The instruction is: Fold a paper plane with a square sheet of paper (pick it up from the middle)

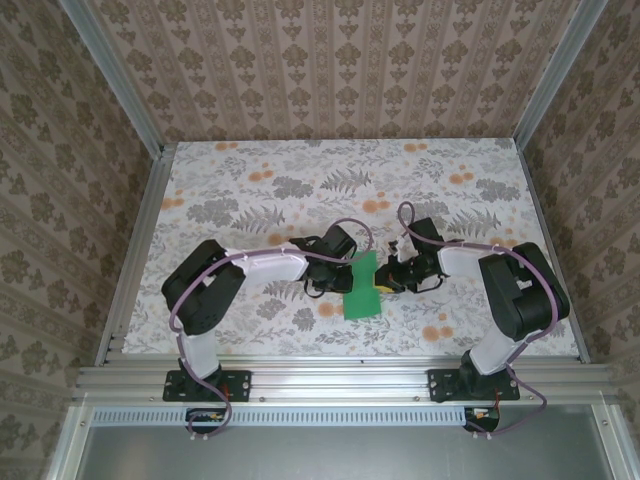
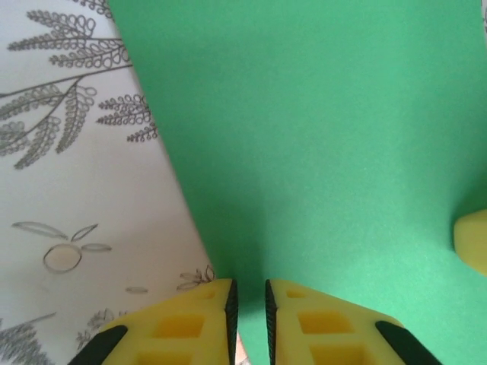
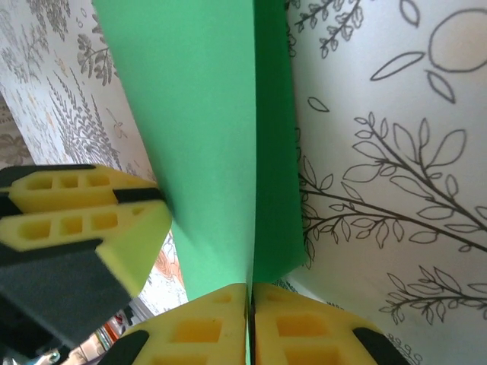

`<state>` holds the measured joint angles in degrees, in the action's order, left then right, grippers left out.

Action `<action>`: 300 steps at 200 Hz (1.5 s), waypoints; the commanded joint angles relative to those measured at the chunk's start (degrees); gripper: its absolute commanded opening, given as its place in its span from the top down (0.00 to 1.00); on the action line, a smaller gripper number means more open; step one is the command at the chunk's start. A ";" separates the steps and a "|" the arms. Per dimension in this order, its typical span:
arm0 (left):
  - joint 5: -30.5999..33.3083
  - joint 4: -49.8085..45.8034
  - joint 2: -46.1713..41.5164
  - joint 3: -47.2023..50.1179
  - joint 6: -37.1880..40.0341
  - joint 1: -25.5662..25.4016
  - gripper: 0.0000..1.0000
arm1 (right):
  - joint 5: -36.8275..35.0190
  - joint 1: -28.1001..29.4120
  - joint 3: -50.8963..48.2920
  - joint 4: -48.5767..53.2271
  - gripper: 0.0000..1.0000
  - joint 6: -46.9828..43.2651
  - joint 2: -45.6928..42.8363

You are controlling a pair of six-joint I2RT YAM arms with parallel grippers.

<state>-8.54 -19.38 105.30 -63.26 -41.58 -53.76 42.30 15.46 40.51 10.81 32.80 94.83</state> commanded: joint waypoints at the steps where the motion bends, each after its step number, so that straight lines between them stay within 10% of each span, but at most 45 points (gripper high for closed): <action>1: 3.61 -1.82 -6.07 0.62 3.19 -1.60 0.71 | 0.94 -0.12 -2.83 -3.63 0.91 5.11 -1.96; 63: 13.44 -5.68 -12.70 -0.25 15.59 -14.27 0.38 | -0.07 0.58 -5.04 -7.42 0.92 10.80 -3.71; 193: 23.28 -12.95 2.71 -10.78 22.84 -23.10 0.25 | 0.94 0.80 -4.56 -7.58 0.92 11.90 -3.44; 241: 28.09 -13.85 2.50 -11.63 21.90 -23.15 0.35 | 0.20 0.80 -4.04 -5.56 0.92 10.55 -3.22; 300: 29.90 -13.41 -0.50 -9.69 21.37 -23.13 0.71 | -1.31 0.88 -2.63 -2.31 0.91 8.48 -2.99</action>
<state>19.46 -31.51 108.20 -73.52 -20.43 -76.53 42.04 16.01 36.07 5.19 43.05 91.96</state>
